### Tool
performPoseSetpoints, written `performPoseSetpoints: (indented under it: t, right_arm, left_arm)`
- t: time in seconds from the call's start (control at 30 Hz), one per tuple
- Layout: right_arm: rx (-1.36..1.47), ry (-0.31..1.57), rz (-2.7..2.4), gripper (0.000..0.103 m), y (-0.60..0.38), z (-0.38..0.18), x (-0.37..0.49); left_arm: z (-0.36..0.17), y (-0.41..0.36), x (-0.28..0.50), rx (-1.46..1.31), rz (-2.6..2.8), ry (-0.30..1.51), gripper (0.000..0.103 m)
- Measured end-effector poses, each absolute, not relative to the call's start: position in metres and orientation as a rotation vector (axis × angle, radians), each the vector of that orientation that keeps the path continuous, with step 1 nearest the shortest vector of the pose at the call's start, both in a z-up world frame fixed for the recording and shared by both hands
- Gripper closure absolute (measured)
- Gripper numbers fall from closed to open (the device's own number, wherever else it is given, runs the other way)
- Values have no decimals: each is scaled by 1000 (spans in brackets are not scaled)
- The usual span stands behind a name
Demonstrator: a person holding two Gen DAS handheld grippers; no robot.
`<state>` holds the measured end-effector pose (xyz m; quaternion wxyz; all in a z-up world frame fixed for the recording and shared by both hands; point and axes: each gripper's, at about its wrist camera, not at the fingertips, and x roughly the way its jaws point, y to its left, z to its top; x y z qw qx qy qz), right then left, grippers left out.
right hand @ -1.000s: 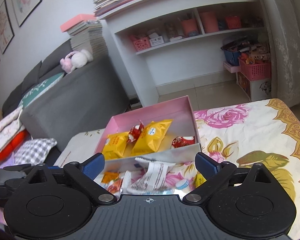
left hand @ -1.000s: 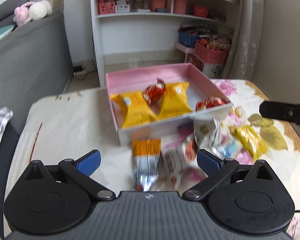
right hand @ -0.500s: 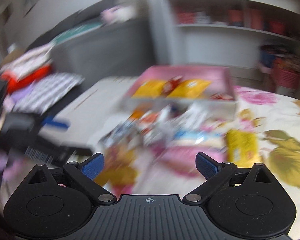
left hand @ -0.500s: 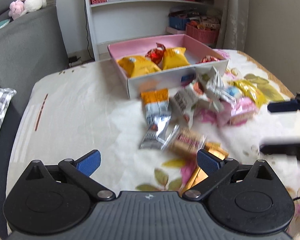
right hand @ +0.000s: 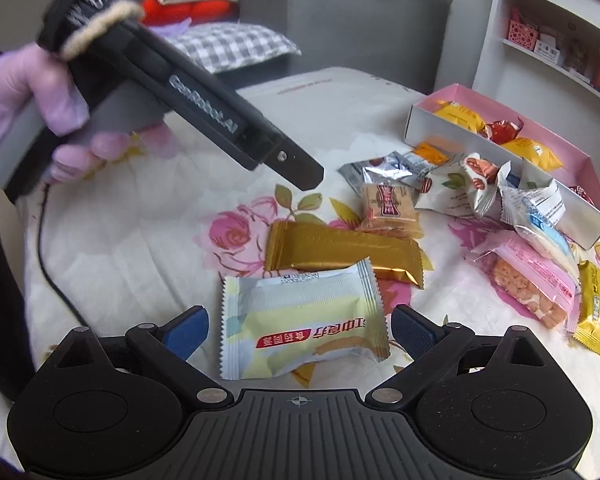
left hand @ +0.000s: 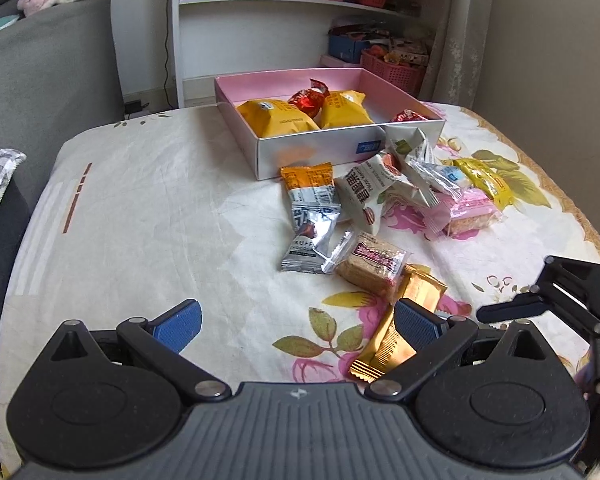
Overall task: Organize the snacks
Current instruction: 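Grasp the gold bar with the left tool while the right tool approaches a white pack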
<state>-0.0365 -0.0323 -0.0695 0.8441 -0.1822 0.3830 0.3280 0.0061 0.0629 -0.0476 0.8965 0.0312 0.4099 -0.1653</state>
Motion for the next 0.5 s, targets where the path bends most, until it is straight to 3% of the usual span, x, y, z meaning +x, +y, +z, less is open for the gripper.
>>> performPoseSetpoints:
  t: [0.3,0.5]
  right_arm:
    - [-374,819,560,4,-75,-67,-13]
    - [-378,840,465,3,-111,-59,-2]
  left_arm:
    - [-55,51,2,93,-401,864,1]
    - [-63,36,-2,114,-477,899,12]
